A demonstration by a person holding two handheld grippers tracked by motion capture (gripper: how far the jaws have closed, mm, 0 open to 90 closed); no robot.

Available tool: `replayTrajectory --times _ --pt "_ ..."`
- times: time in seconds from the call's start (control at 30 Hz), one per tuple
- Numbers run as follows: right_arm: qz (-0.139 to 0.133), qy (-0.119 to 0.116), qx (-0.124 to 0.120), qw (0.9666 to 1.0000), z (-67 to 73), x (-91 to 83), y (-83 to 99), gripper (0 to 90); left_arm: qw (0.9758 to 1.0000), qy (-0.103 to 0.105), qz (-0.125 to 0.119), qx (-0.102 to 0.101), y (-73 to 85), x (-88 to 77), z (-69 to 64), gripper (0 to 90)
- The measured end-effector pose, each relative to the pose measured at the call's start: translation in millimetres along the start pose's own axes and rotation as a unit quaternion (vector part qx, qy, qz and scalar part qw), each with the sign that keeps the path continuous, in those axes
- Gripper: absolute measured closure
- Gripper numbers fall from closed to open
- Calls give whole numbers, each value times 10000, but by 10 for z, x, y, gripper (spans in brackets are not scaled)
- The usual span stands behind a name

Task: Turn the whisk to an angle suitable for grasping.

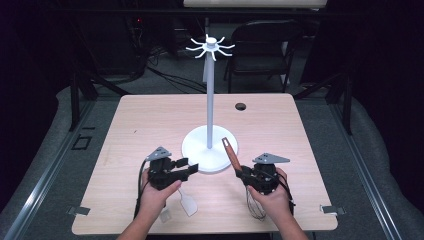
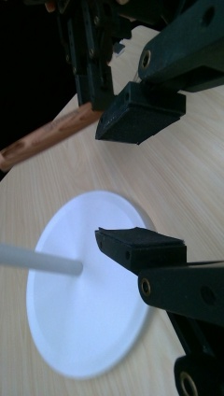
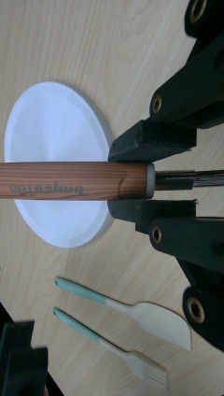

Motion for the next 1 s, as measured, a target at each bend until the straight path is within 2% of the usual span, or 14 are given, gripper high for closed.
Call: replayTrajectory --times 0.07,0.13,0.27,0.4,0.57,0.7,0.87,1.0 --pt "-8 -45 -34 10000 39 14 7 709 10000 29 40 72 -36 127 -73 446" --pt "11 -40 -82 10000 60 17 13 709 10000 38 59 46 -49 221 -110 445" --pt "-43 -103 -157 9998 108 15 7 709 9995 257 111 -149 -56 407 -195 439" --pt "-86 -146 -235 9996 150 6 -3 709 9979 514 72 -395 -97 534 -271 446" --pt "-85 -210 -299 9993 202 21 1 709 9962 718 15 -484 -170 623 -362 455" --pt "-95 -221 -344 9991 215 26 2 709 9956 734 19 -589 -187 672 -378 471" --pt "-130 -235 -339 9991 221 17 -8 709 9930 921 78 -734 -178 755 -433 493" --pt "-153 -273 -318 9990 231 21 -12 709 9921 978 67 -777 -175 785 -460 538"
Point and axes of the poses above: each handheld gripper's, and its own axes: x roughly forward along the jaws, y roughly out of its underside, z roughly to its left, the point moved 9 cm from there along x, roughly forward along the jaws, and after that the axes turned 8 degrees about x, right-handed, at the moved point
